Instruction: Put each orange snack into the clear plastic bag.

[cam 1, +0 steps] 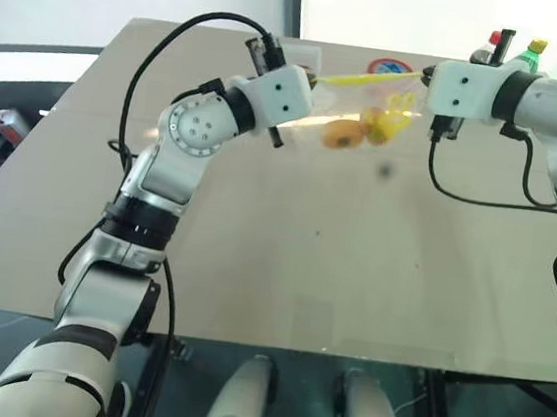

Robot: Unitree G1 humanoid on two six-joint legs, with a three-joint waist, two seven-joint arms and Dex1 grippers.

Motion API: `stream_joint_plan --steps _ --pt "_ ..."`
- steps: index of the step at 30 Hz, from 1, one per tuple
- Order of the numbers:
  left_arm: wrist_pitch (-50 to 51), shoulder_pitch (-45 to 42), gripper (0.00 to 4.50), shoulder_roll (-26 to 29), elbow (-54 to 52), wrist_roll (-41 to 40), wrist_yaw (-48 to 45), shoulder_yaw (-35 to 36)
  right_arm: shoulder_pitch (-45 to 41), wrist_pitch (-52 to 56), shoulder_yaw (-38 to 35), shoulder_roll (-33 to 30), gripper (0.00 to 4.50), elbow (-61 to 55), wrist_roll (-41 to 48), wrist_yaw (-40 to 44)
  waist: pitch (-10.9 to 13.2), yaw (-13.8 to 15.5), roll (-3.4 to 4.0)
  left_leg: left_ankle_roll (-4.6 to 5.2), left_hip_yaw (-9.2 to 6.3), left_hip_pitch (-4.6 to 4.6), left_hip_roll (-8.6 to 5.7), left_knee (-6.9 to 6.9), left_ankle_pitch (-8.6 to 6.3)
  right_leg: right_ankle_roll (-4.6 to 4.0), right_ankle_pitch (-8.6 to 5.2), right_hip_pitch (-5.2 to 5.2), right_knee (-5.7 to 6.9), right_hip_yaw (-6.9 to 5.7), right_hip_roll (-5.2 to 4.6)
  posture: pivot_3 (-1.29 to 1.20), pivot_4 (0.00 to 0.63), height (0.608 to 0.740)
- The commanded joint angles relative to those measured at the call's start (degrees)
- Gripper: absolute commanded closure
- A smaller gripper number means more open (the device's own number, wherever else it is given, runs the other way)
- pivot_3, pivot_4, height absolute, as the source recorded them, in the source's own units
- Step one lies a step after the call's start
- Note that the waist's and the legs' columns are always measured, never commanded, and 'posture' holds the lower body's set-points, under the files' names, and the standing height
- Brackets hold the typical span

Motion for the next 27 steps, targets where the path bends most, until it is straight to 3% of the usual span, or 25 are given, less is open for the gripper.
stream_joint_plan --steps 1,4,5,8,11,15,16,22,27 --pt "2.19 4.27 4.5 1.06 -5.11 -2.21 -3.56 0.53 3.97 5.36 -4.09 -2.31 4.47 -6.8 4.21 4.86 0.0 -0.05 0.0 0.0 0.03 -0.04 0.0 -0.01 0.0 0.0 0.0 -0.05 0.0 0.01 0.0 0.0 0.15 0.74" --pt "6.92 11.63 4.5 1.95 -12.79 -5.76 -8.88 -0.21 11.79 12.5 -4.61 -3.94 4.47 -14.69 6.74 9.14 -0.02 -0.1 0.01 0.0 0.01 -0.75 0.03 0.24 0.01 0.0 0.01 -0.72 0.28 0.04 0.03 0.0 0.15 0.74" --pt "9.23 13.96 4.5 1.94 -15.21 -6.55 -9.34 0.17 14.93 15.2 -4.7 -4.51 4.18 -17.64 7.97 10.7 -0.03 -0.08 0.02 0.0 -0.02 -0.73 0.05 0.26 0.01 0.0 0.01 -0.71 0.3 0.06 0.02 0.0 0.15 0.74" --pt "15.71 20.02 3.56 2.18 -21.64 -8.98 -10.08 1.68 23.31 23.74 -6.01 -6.21 3.09 -26.56 12.02 14.09 -0.03 0.07 0.02 0.01 -0.17 -0.73 0.12 0.25 0.0 0.0 0.01 -0.69 0.29 0.06 0.02 0.0 0.15 0.74" --pt "21.2 25.61 2.01 2.24 -26.78 -11.59 -9.78 3.57 30.44 31.38 -8.49 -9.26 1.47 -33.23 15.49 16.71 -0.02 0.11 0.03 0.26 -0.2 -0.7 0.14 0.43 -0.14 0.0 0.01 -0.68 0.48 0.07 0.01 0.0 0.15 0.74" --pt "29.93 32.17 0.49 0.64 -33.08 -17.14 -7.55 8.89 40.24 38.39 -14.68 -13.35 0.04 -38.39 22.21 19.57 -0.06 0.31 0.0 0.27 -0.3 -0.55 0.21 0.54 -0.15 -0.01 0.0 -0.53 0.64 -0.01 0.02 0.0 0.15 0.74" --pt "31.75 33.83 0.05 0.59 -34.95 -18.84 -7.33 10.67 42.1 39.4 -16.41 -14.16 0.0 -39.06 23.66 19.89 -0.06 0.3 0.0 0.27 -0.3 -0.54 0.22 0.56 -0.15 -0.01 0.0 -0.51 0.64 -0.02 0.03 0.0 0.15 0.74" --pt "38.24 45.02 0.05 6.17 -43.98 -25.17 -8.87 21.28 51.13 39.58 -30.26 -16.76 0.0 -37.3 30.89 20.95 -0.05 0.13 0.0 0.27 -0.13 -0.38 0.3 0.72 -0.15 -0.01 0.0 -0.49 0.88 0.14 0.06 0.0 0.15 0.74" --pt "43.15 48.66 0.05 7.13 -47.74 -32.49 -9.15 28.42 54.44 37.83 -36.02 -15.68 0.0 -33.55 36.2 22.73 -0.05 0.3 -0.01 0.27 -0.23 0.36 0.41 0.68 -0.17 -0.06 -0.07 0.43 0.52 -0.03 0.08 0.0 0.15 0.74"
